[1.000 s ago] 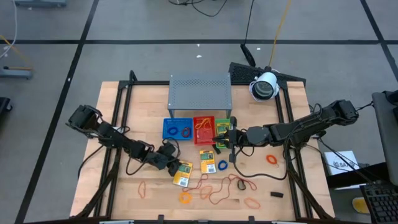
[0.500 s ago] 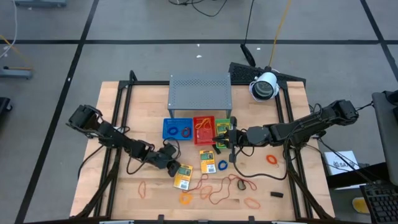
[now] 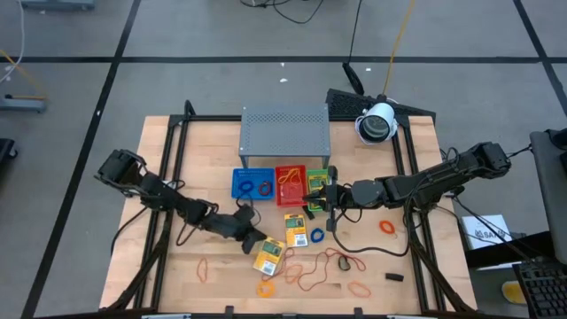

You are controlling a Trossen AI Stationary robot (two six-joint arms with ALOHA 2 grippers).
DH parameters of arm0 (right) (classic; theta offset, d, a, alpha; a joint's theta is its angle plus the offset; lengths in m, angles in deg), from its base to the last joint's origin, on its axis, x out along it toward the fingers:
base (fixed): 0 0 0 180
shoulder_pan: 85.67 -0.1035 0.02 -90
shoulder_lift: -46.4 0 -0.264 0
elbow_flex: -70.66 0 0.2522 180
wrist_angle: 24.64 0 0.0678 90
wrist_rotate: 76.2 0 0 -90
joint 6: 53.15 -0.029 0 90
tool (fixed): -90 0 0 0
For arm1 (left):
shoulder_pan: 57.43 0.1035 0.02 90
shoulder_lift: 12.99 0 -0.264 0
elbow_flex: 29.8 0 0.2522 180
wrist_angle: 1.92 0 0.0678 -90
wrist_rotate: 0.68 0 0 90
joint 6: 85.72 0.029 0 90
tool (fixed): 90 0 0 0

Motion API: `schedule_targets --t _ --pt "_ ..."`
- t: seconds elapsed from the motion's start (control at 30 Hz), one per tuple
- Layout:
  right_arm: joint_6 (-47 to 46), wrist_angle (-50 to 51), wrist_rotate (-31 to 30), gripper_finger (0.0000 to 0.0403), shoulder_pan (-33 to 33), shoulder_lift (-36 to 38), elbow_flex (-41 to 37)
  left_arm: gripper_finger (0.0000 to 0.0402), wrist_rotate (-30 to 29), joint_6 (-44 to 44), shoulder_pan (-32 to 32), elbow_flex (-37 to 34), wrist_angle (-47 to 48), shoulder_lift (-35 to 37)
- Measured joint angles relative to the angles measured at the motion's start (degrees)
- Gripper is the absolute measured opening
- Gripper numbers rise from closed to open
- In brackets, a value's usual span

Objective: Pick & Place Office Desk Supplies
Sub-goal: Put the crayon pack into the green bin

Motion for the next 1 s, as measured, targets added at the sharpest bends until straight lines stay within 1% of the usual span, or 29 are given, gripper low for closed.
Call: schedule_targets --t 0.13,0.3,0.5,0.57,0.73,0.83,1.0 --pt "-0.4 -0.1 0.0 0.0000 0.0 0.0 0.0 0.0002 0.5 5.5 1.3 0.0 -8.8 0.0" --pt "-0.6 -1.0 0.4 0.0000 0.0 0.0 0.0 0.0001 0.8 12.1 3.0 0.0 -15.0 0.0" --pt "-6.2 -2.9 8.5 0.0000 0.5 0.0 0.0 0.0001 0.7 19.7 4.8 0.0 -22.3 0.0" --pt "-7.6 -2.7 10.3 0.0000 0.7 0.0 0.0 0.0001 0.7 22.7 5.2 0.0 -25.3 0.0" --pt "-9.1 -1.8 10.4 0.0000 0.7 0.0 0.0 0.0001 0.8 29.0 5.8 0.0 -32.5 0.0" --pt "-9.4 -0.4 10.4 0.0000 0.8 0.0 0.0 0.0000 1.4 30.7 6.0 0.0 -35.3 0.0" --pt "-9.4 -0.1 10.4 0.0000 0.8 0.0 0.0 0.0000 1.8 31.5 6.9 0.1 -35.9 0.1"
